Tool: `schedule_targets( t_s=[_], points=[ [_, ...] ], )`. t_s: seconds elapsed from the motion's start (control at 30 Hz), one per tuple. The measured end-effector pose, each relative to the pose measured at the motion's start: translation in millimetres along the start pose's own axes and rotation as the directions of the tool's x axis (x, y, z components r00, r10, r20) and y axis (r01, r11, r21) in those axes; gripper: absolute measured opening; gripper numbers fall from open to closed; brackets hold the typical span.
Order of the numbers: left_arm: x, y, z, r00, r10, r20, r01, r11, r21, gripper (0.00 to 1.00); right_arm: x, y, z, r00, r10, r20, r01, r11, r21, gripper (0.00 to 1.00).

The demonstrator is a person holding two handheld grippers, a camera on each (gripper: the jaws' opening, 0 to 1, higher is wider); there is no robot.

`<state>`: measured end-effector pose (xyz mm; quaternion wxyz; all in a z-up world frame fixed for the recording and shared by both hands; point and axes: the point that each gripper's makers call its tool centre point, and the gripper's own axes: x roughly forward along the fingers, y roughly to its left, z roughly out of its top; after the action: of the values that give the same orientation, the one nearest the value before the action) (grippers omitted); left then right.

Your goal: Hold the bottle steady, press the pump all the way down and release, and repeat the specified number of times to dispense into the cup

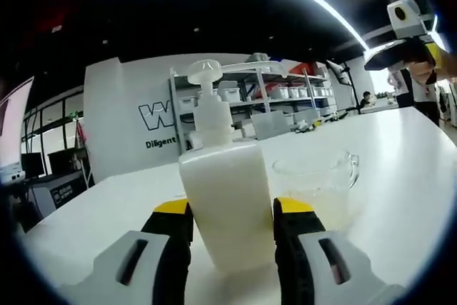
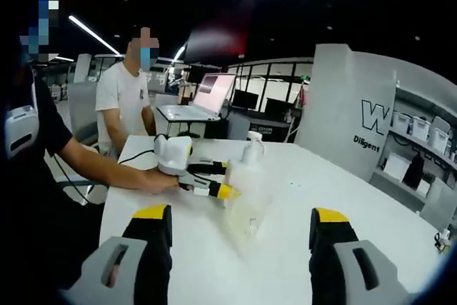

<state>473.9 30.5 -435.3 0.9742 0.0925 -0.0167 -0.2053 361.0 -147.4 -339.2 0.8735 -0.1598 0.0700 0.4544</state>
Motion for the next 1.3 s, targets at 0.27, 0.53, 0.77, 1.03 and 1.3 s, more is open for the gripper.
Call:
schedule_targets(
  t_s=[0.27, 0.53, 0.77, 1.03, 1.3],
  points=[
    [-0.5, -0.7, -0.4, 1.0, -0.002, -0.001, 0.002, 1.0, -0.005, 0.43, 11.2, -0.4, 11.9, 1.0, 0.009, -0.006, -0.01, 1.0, -0.012, 0.76],
    [-1.5, -1.2, -0.8, 1.0, 0.006, -0.003, -0.006, 1.0, -0.008, 0.43, 24.0, -4.7, 23.2, 1.0, 0.024, -0.008, -0.025, 1.0, -0.018, 0.74],
    [-1.7, -1.4, -0.9, 1.0, 0.016, -0.003, -0.016, 1.0, -0.013, 0.43, 31.1, -8.4, 38.8, 0.999, 0.037, 0.015, -0.037, 0.999, -0.009, 0.7],
    [-2.1, -1.9, -0.8, 1.0, 0.015, -0.01, -0.015, 1.0, 0.005, 0.43, 37.7, -4.9, 40.6, 0.999, 0.048, 0.017, -0.048, 0.999, -0.004, 0.69],
    [-4.8, -2.0, 0.1, 1.0, -0.016, -0.017, 0.016, 1.0, 0.011, 0.43, 38.7, -3.7, 40.5, 0.998, 0.052, 0.02, -0.052, 0.999, 0.006, 0.68]
  ],
)
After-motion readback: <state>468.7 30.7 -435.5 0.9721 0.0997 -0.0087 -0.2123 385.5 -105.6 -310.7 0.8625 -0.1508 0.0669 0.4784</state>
